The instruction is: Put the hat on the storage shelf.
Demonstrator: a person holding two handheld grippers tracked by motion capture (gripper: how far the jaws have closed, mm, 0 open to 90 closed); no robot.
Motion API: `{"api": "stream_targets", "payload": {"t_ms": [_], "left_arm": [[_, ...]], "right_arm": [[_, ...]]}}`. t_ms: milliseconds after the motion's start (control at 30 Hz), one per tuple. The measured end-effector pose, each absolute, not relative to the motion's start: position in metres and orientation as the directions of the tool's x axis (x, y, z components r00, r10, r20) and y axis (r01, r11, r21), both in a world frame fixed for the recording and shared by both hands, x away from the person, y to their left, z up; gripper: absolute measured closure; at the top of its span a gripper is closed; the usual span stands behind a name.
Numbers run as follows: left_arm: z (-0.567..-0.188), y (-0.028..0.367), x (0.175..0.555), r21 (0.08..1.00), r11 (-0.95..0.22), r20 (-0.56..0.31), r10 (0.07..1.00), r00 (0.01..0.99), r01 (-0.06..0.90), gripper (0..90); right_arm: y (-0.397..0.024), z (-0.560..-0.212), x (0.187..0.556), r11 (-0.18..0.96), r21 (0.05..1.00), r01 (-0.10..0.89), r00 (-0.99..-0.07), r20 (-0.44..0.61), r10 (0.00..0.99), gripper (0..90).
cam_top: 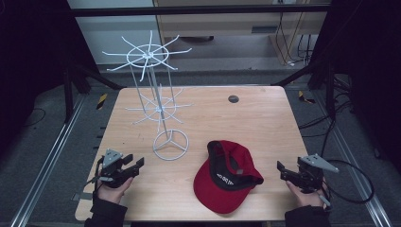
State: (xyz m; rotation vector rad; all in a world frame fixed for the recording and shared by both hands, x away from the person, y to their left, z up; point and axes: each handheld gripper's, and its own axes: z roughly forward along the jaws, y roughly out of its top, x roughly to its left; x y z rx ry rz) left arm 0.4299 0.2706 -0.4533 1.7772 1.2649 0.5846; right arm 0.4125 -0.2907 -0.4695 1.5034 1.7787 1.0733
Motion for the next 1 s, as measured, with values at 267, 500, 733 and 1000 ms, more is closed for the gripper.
{"api": "stream_targets", "payload": {"t_ms": [267,500,733,1000], "left_arm": [[-0.453,0.244,0.422,0.842,-0.178,-0.078,0.893,0.442,0.509,50.9],[-0.452,0.229,0.42,0.838,-0.196,-0.088,0.872,0.482,0.509,53.7],[-0.452,0.204,0.416,0.836,-0.229,-0.091,0.838,0.538,0.499,56.7],[-0.455,0.171,0.414,0.83,-0.295,-0.062,0.794,0.605,0.473,58.4]], "right_arm": [[-0.27,-0.466,0.4,0.084,0.856,0.51,-0.277,0.071,0.958,35.6],[-0.259,-0.46,0.398,0.088,0.856,0.509,-0.326,0.098,0.94,39.9],[-0.242,-0.456,0.393,0.133,0.846,0.517,-0.399,0.1,0.912,43.8],[-0.228,-0.46,0.387,0.18,0.844,0.505,-0.446,0.076,0.892,45.7]]}}
